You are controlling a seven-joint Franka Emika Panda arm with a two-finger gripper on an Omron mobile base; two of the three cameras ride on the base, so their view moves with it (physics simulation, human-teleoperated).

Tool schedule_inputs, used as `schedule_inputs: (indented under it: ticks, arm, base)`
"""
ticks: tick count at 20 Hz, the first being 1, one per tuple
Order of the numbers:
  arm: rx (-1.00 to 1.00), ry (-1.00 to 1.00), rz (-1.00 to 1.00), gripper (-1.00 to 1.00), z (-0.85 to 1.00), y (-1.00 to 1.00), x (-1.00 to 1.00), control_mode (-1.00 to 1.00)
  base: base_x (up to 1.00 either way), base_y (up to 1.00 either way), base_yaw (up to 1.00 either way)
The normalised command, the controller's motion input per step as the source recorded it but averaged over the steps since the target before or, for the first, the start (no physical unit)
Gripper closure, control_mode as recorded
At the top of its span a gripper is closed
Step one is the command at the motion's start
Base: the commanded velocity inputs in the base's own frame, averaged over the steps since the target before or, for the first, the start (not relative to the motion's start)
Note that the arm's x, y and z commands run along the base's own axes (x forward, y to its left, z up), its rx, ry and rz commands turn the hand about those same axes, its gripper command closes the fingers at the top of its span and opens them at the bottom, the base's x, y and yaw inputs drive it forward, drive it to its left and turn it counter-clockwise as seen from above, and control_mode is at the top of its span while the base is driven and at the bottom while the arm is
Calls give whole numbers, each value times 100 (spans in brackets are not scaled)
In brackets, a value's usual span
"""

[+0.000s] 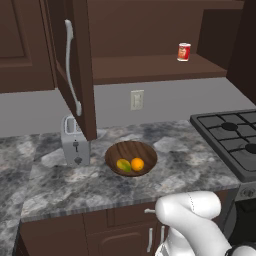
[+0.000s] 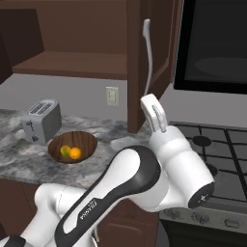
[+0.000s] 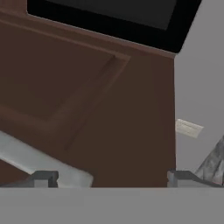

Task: Open the cabinet. Pick the orange and mango from the cabinet and place them into the bowl. Then close the cabinet.

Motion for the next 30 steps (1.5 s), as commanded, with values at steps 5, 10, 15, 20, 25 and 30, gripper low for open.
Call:
schedule_inputs:
  ticks: [5,10,15,20,25,30]
  arm:
    - [8,-13,3,-100,8,0,34,-100]
    - [5,-12,5,-100,10,15,30,-100]
    - [1,-8,5,-100,12,45,11,-100]
    - [0,-1,4,-100,7,41,6,-100]
    - [4,0,9,-100,0,23,27,-100]
    - [5,0,12,-100,0,22,41,-100]
  base:
    - [0,0,0]
    - [0,0,0]
    - [0,0,0]
    - [0,0,0]
    - [0,0,0]
    - [0,0,0]
